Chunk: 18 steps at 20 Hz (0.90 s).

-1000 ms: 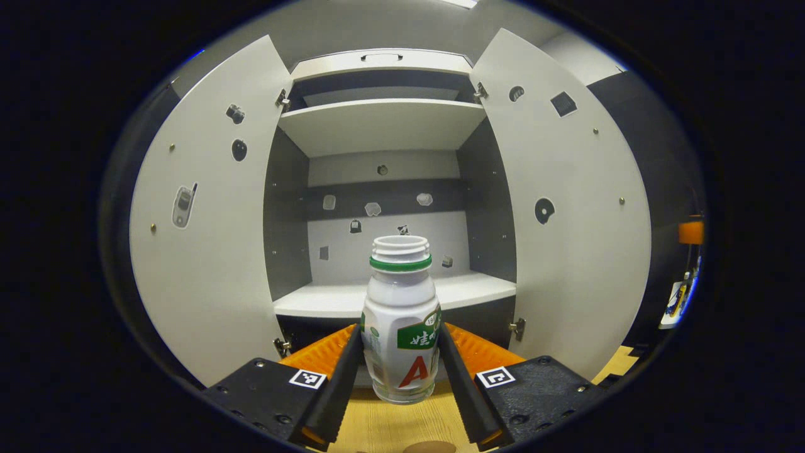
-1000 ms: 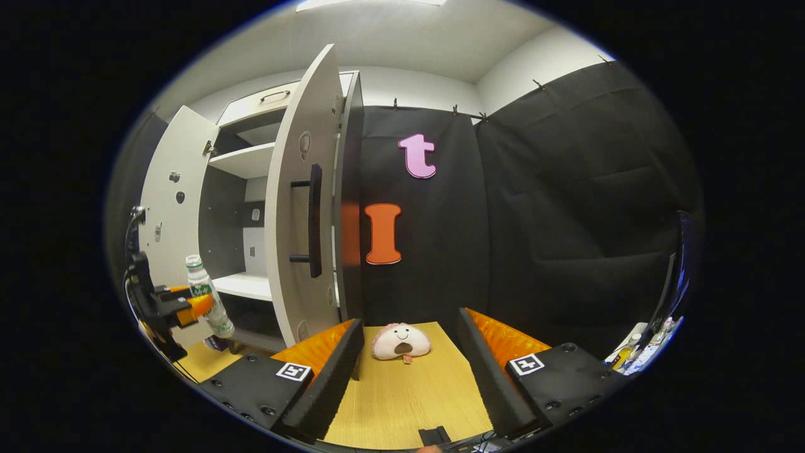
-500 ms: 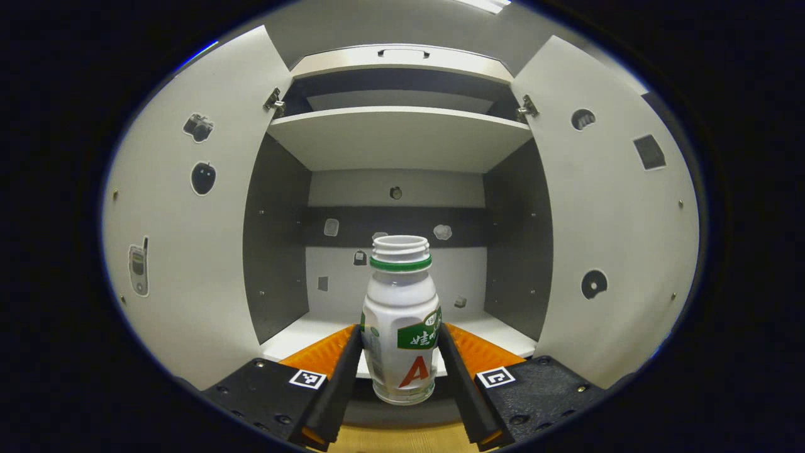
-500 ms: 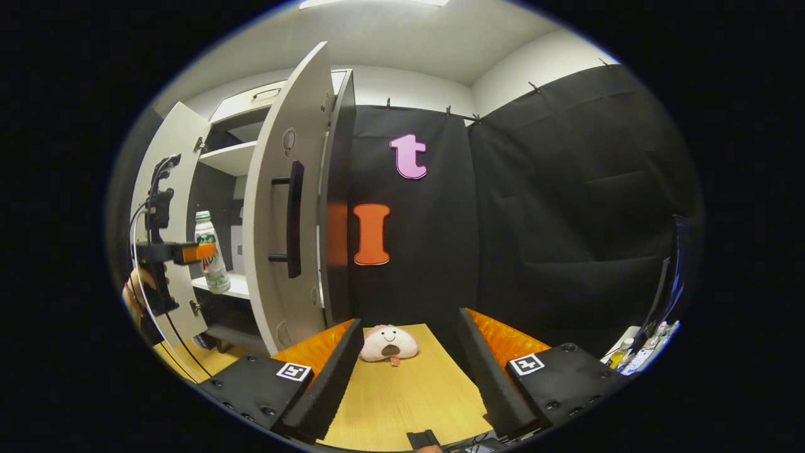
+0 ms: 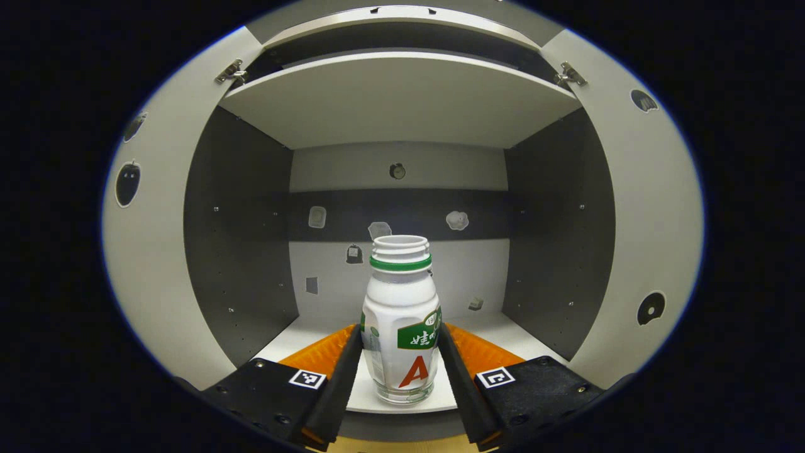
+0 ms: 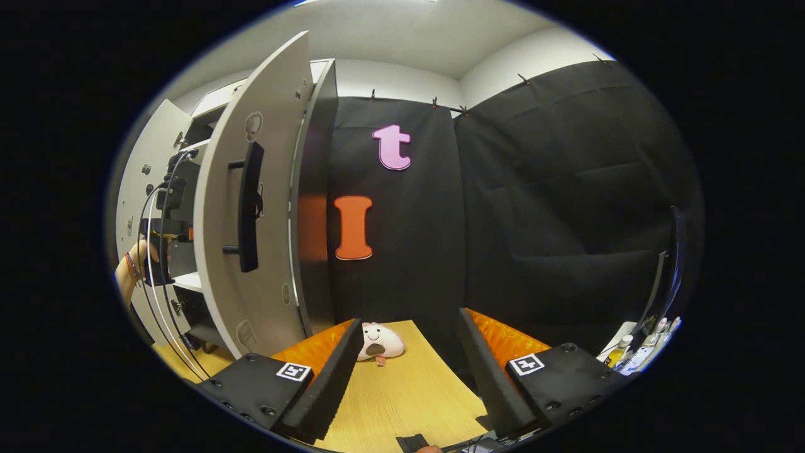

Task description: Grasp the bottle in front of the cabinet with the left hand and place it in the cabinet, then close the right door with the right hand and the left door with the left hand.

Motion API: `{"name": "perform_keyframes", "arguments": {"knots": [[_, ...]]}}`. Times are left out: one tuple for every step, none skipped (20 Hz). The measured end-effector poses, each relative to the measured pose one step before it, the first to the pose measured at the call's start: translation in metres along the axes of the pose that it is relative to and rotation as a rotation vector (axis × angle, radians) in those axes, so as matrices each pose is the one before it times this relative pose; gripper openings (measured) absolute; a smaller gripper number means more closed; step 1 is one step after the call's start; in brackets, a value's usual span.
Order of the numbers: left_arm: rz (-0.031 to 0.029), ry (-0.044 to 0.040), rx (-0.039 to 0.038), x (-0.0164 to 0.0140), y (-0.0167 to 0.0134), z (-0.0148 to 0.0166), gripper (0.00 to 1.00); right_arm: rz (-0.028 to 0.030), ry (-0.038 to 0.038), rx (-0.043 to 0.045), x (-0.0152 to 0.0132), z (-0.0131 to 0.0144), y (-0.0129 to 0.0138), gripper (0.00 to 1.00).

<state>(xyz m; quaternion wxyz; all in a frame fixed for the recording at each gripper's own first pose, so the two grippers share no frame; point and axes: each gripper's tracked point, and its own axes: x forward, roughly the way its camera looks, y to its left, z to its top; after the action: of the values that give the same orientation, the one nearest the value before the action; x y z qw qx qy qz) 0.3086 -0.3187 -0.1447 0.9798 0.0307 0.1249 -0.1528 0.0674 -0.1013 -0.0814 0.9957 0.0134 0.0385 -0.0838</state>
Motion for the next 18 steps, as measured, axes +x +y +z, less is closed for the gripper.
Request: {"name": "perform_keyframes", "arguments": {"knots": [[-0.00720,0.01602,0.00313,0.00360,-0.00257,-0.00349,0.73,0.00132,0.00697,0.00452,0.00427,-0.00346,0.00035,0.89],[-0.00095,0.01077,0.00330,0.00587,-0.00109,-0.00319,0.73,-0.00037,0.00499,0.00379,0.00368,-0.00152,-0.00059,0.89],[-0.00226,0.00543,0.00083,0.00312,-0.00064,-0.00200,0.73,-0.00315,0.00096,-0.00045,0.00223,-0.00127,-0.00055,0.98],[-0.00495,0.00381,-0.00365,0.00190,-0.00108,-0.00166,0.73,-0.00042,-0.00165,-0.00282,0.00107,-0.00103,0.00057,0.98],[0.00000,0.00549,-0.00097,0.00156,0.00051,-0.00295,0.73,0.00297,-0.00011,-0.00145,0.00101,-0.00085,0.00147,0.98],[0.00554,0.00561,0.00057,0.00142,0.00134,-0.00215,0.73,0.00688,0.00128,0.00087,0.00220,-0.00162,0.00286,0.98],[0.00751,0.00465,-0.00294,0.00126,0.00204,-0.00294,0.73,0.00788,0.00142,0.00284,0.00122,-0.00121,0.00384,0.98],[0.00464,0.00741,-0.00821,0.00276,0.00174,-0.00560,0.73,0.00578,0.00072,0.00281,0.00164,0.00102,0.00245,0.98],[0.00104,0.01393,-0.00902,0.00353,0.00196,-0.00664,0.73,0.00323,-0.00136,0.00065,0.00032,0.00129,0.00227,0.98],[0.00363,0.00542,-0.00523,0.00174,0.00242,-0.00326,0.73,0.00102,-0.00197,-0.00056,-0.00006,0.00031,0.00086,0.98],[0.00033,-0.01900,0.00213,0.00083,0.00041,0.00444,0.74,0.00018,-0.00388,0.00005,-0.00004,0.00080,0.00092,0.98],[0.00081,0.00924,0.00288,-0.00219,-0.00104,-0.00413,0.74,-0.00112,-0.00373,0.00041,-0.00044,0.00025,-0.00003,0.98],[0.00139,0.00450,0.00885,-0.00006,0.00054,-0.00031,0.74,-0.00156,-0.00192,0.00106,-0.00055,-0.00033,-0.00041,0.98],[0.00301,0.00625,0.00565,0.00131,0.00093,-0.00073,0.75,0.00029,-0.00151,0.00235,-0.00005,0.00045,0.00079,0.98],[-0.00014,0.00364,0.00575,-0.00070,-0.00046,-0.00074,0.76,0.00063,-0.00092,0.00311,0.00042,0.00086,0.00113,0.98],[-0.00023,-0.00026,0.00582,0.00041,0.00027,-0.00143,0.76,0.00124,-0.00045,0.00157,-0.00070,-0.00071,-0.00058,0.98],[0.00051,-0.00171,0.00658,0.00007,0.00048,-0.00123,0.79,0.00107,0.00096,-0.00115,0.00052,-0.00077,0.00064,0.98],[0.01004,-0.00297,0.00647,-0.00328,0.00292,0.00166,0.89,0.00012,0.00149,-0.00297,0.00028,-0.00018,0.00052,0.98]]}}
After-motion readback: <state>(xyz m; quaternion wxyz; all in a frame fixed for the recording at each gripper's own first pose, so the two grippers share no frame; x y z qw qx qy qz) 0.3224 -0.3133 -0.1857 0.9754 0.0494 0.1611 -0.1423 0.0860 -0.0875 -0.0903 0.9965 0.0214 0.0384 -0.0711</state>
